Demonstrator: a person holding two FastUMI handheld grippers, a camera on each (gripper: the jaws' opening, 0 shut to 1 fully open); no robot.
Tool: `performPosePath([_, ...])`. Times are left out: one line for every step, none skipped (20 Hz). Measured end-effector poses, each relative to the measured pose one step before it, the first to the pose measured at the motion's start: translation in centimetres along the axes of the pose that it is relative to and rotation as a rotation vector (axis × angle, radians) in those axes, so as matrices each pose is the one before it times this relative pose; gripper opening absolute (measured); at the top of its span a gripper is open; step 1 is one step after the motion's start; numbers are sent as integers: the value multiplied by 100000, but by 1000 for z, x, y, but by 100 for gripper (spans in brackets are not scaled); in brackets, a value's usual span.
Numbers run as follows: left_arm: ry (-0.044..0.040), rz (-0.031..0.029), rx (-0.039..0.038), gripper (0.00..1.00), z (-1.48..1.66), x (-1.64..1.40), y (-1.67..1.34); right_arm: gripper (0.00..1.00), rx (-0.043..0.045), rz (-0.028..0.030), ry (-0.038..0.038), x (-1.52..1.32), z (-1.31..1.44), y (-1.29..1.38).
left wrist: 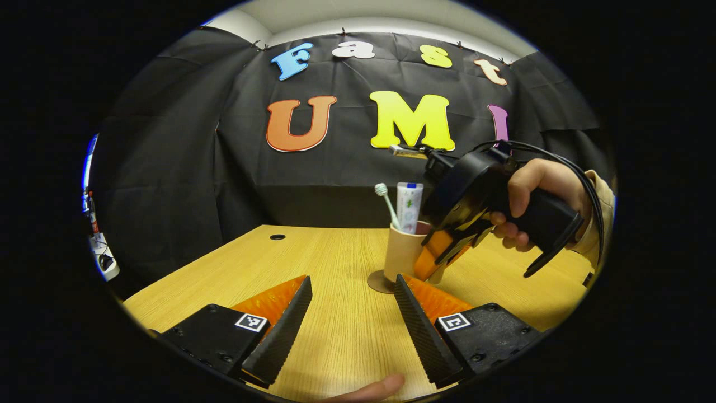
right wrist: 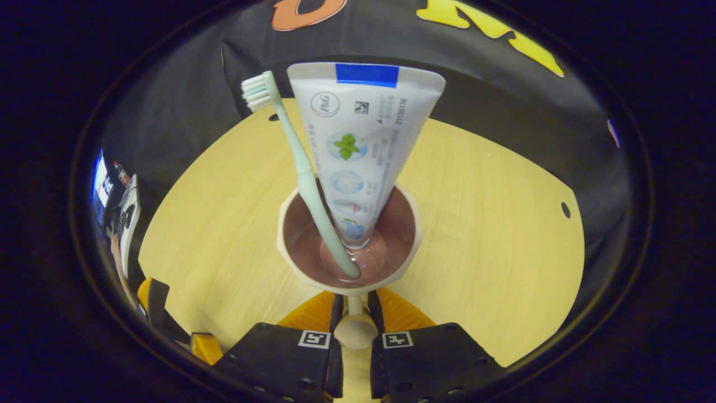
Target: Put the toothbrush and toothpaste on the desktop into the cup, then pick up the cup and place it on the coaster on the desktop.
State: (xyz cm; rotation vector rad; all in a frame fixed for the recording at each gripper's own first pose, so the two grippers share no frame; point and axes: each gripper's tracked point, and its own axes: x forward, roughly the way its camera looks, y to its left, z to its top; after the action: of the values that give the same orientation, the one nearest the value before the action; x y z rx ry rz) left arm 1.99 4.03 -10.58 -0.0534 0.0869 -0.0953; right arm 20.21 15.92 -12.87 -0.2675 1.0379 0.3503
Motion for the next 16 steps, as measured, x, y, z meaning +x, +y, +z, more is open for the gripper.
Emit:
performPosePath([-170,104,92,95,41,17,68,19,-142,-443,748,492,113,225])
performPosePath([-10,57,114,95,-146,-34,193,19,-6,-783,446,337,64,-37])
performPosePath([31,-9,-12,95,-88,-46,60,19,226,-653,504,267,-133,273])
performPosePath([55,-197,42,95,75,82,-38,19,1610,83,814,270,11,69])
performPosePath([13,-206,27,95,-18,84,-55,19,749,433,724,436,-125,-325])
performPosePath([158,-99,-128,95,-56,3,71,19,305,858,-508,-118,167,-223])
performPosePath([49,-24,-182,95,-80,41,5,20,28,887,229,-35,-35,-345])
performPosePath([483,-72,144,95,-168,48,-76,19,345,1125,-723,-519,-217,167])
performPosePath([292,213,494,95,-122,43,-83,24,-66,1294,-1493,-224,58,107])
performPosePath([-109,28,608,95,8,-25,-141,28,58,191,-1318,124,69,13])
performPosePath([-152,35,847,95,36,-70,-138,34,29,-20,-677,-1,-20,33])
performPosePath([65,120,634,95,50,-89,-76,40,-343,198,-259,-22,-281,-61])
performPosePath([-183,94,193,94,76,-6,-49,53,-73,1173,97,-182,-372,186])
performPosePath([-414,167,141,94,147,-40,-14,60,-50,1427,-65,-218,-342,233])
performPosePath([-69,-69,33,94,127,55,-184,67,-216,1610,-957,-295,-310,150])
performPosePath([277,-139,-78,95,-60,6,-204,69,232,1742,-1938,-279,18,149])
